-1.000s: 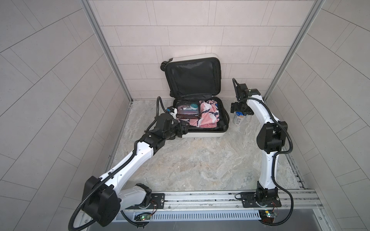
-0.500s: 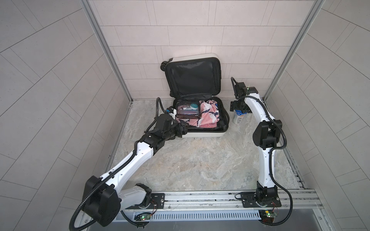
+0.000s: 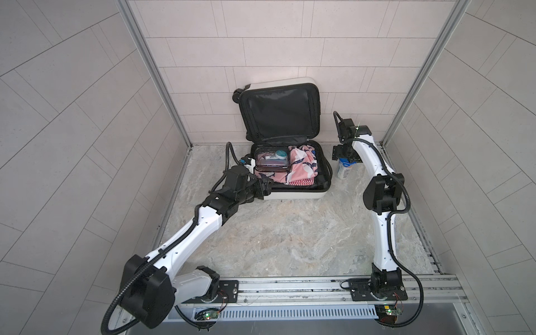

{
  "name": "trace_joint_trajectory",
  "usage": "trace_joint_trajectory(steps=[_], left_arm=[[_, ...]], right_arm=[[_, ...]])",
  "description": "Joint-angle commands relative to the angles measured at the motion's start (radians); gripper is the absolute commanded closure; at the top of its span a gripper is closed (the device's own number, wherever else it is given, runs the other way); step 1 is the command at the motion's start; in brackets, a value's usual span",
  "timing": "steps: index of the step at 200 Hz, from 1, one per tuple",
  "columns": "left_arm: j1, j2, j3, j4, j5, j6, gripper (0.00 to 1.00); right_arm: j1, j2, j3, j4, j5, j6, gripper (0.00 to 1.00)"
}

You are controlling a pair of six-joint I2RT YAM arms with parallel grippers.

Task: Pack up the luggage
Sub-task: 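Grasp the blue-lidded clear container with the right gripper and lift it, then carry the container into the suitcase with the right gripper and lay it down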

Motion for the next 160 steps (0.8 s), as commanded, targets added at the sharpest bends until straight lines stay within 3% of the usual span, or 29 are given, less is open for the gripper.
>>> trace_joint_trajectory(steps=[1, 37, 85, 160], left_arm=[[0.009, 0.003, -0.012, 0.017, 0.003, -0.007, 0.19], [0.013, 0.019, -0.011, 0.018, 0.007, -0.008, 0.19], [0.018, 0.113, 0.047, 0.030, 0.073, -0.008, 0.19], [0.017, 0.225, 0.152, 0.110, 0.125, -0.024, 0.21]], right_arm=[[0.007, 0.011, 0.018, -0.017, 0.007, 0.024, 0.06], [0.007, -0.026, 0.016, -0.013, 0.005, 0.033, 0.14], [0.007, -0.137, 0.005, -0.008, 0.033, 0.040, 0.17], [0.022, -0.409, -0.169, 0.093, -0.018, 0.066, 0.24]])
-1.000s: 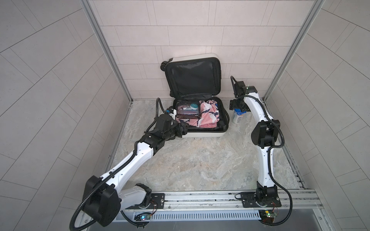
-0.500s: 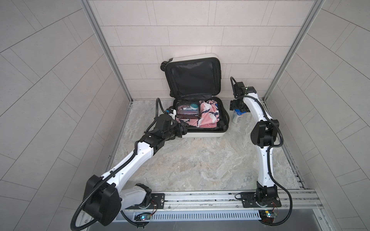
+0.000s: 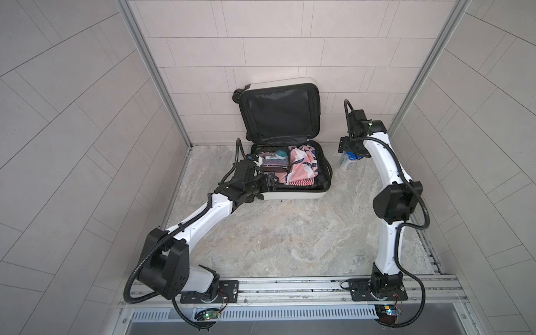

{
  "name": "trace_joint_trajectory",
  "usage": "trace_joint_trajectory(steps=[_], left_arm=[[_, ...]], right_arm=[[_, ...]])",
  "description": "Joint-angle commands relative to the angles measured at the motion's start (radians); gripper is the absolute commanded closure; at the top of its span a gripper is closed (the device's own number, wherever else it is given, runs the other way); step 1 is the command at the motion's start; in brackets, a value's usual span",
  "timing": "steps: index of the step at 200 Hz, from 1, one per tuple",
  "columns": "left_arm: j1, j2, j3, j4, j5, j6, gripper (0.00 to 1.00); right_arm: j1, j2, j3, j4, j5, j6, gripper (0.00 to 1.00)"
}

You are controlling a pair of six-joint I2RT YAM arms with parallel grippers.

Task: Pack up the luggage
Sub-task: 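Carry the container into the suitcase with the right gripper and lay it down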

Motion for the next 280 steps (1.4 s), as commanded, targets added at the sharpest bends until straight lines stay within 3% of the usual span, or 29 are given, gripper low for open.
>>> trace_joint_trajectory(steps=[1, 43, 108, 159, 224, 280], left_arm=[[0.005, 0.017, 0.054, 0.057, 0.020, -0.008, 0.21], [0.004, 0.047, 0.081, 0.091, 0.010, -0.026, 0.22], [0.010, 0.077, 0.070, 0.125, -0.044, -0.053, 0.22], [0.068, 0.083, 0.018, 0.191, -0.007, -0.116, 0.22], [0.101, 0.054, -0.011, 0.173, -0.005, -0.115, 0.22], [0.103, 0.057, -0.013, 0.173, -0.003, -0.115, 0.22]], right_arm=[[0.019, -0.121, -0.042, 0.058, -0.014, 0.024, 0.24], [0.083, -0.268, -0.231, 0.209, -0.167, 0.075, 0.29], [0.224, -0.395, -0.586, 0.591, -0.428, 0.277, 0.31], [0.334, -0.339, -0.662, 0.778, -0.505, 0.389, 0.31], [0.388, -0.194, -0.693, 0.990, -0.588, 0.534, 0.32], [0.425, -0.140, -0.740, 1.064, -0.599, 0.578, 0.33]])
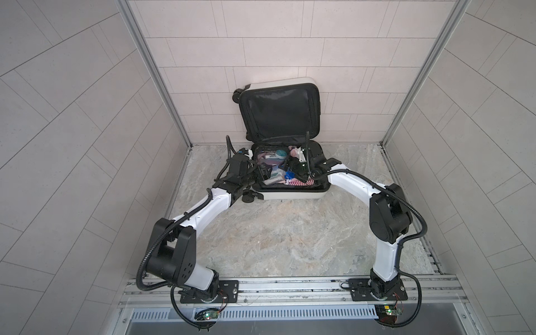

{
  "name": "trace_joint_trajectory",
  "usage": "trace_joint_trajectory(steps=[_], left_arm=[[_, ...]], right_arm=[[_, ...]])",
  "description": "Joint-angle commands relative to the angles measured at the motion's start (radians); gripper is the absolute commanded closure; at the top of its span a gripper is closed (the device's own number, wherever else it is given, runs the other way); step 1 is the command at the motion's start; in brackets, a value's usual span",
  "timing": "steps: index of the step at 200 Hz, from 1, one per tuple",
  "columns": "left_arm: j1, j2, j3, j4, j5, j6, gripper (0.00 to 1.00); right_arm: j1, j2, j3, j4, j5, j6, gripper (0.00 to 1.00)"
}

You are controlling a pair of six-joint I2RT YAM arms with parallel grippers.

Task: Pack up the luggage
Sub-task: 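Carry the container into the suitcase with the right gripper and lay it down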

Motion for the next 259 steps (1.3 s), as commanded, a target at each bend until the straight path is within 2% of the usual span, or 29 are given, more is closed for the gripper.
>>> trace_joint_trajectory(steps=[1, 62, 101, 125, 182, 228, 259], left_arm=[[0.005, -0.021, -0.011, 0.020, 0.005, -0.007, 0.22], [0.005, -0.013, -0.001, 0.016, 0.013, -0.008, 0.22], [0.005, -0.014, -0.005, 0.016, 0.016, -0.011, 0.22], [0.005, -0.015, -0.003, 0.017, 0.016, -0.010, 0.22], [0.005, -0.013, 0.006, 0.014, 0.017, -0.012, 0.22], [0.007, -0.012, 0.021, 0.006, 0.012, -0.006, 0.22], [0.029, -0.025, 0.050, -0.021, 0.013, 0.008, 0.22]], right_arm=[[0.016, -0.014, -0.013, 0.116, -0.024, 0.045, 0.33], [0.007, 0.011, -0.066, 0.062, 0.008, 0.006, 0.31], [-0.010, 0.013, -0.079, 0.011, 0.031, -0.017, 0.09], [-0.017, -0.008, -0.090, -0.012, 0.050, -0.031, 0.01], [-0.049, -0.076, -0.122, -0.027, 0.067, -0.050, 0.00], [-0.056, -0.143, -0.066, -0.141, 0.112, -0.123, 0.01], [-0.052, -0.184, -0.031, -0.208, 0.134, -0.183, 0.10]])
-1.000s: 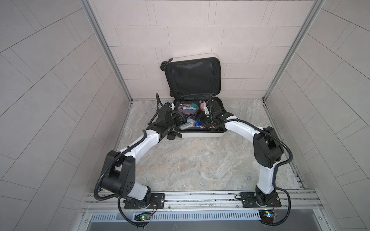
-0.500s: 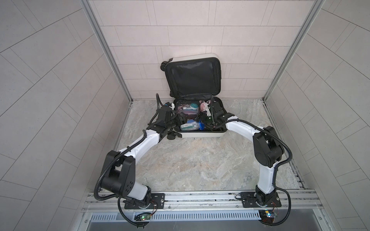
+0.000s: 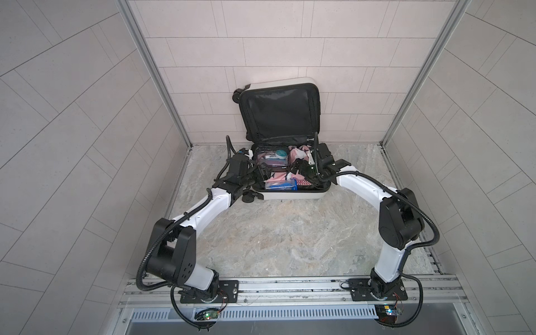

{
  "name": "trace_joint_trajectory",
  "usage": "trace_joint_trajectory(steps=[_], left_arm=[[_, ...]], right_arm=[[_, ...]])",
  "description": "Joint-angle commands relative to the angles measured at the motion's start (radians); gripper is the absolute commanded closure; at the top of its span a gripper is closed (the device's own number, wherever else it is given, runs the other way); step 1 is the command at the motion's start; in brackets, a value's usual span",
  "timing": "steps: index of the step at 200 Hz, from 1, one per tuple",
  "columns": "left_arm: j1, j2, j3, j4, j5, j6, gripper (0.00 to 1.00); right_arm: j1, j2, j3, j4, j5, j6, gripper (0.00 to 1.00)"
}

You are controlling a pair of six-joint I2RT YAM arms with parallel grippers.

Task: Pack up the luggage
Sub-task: 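Carry the container into the suitcase with the right gripper and lay it down, then open both grippers and raise them toward the suitcase lid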

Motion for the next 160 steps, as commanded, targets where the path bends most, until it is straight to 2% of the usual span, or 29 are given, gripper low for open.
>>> trace_joint_trajectory(steps=[1, 31, 64, 87, 123, 145, 160], left_arm=[[0.022, -0.026, 0.048, -0.015, -0.002, 0.012, 0.22], [0.089, -0.047, 0.122, -0.067, 0.016, 0.040, 0.24], [0.143, -0.032, 0.278, -0.181, 0.011, 0.151, 0.24], [0.145, -0.047, 0.354, -0.202, -0.070, 0.239, 0.21], [0.143, -0.122, 0.378, -0.098, -0.170, 0.419, 0.07], [0.143, -0.149, 0.386, -0.072, -0.201, 0.534, 0.04], [0.143, -0.186, 0.307, 0.019, -0.189, 0.571, 0.00]], right_arm=[[0.004, -0.065, 0.038, -0.082, 0.045, -0.071, 0.10], [-0.005, -0.085, 0.140, -0.224, 0.145, -0.172, 0.13], [-0.051, -0.063, 0.335, -0.338, 0.207, -0.266, 0.13], [-0.066, -0.041, 0.487, -0.399, 0.310, -0.336, 0.12], [-0.067, -0.044, 0.592, -0.357, 0.545, -0.360, 0.07], [-0.074, -0.054, 0.592, -0.258, 0.543, -0.465, 0.03], [-0.075, -0.055, 0.598, -0.239, 0.593, -0.472, 0.00]])
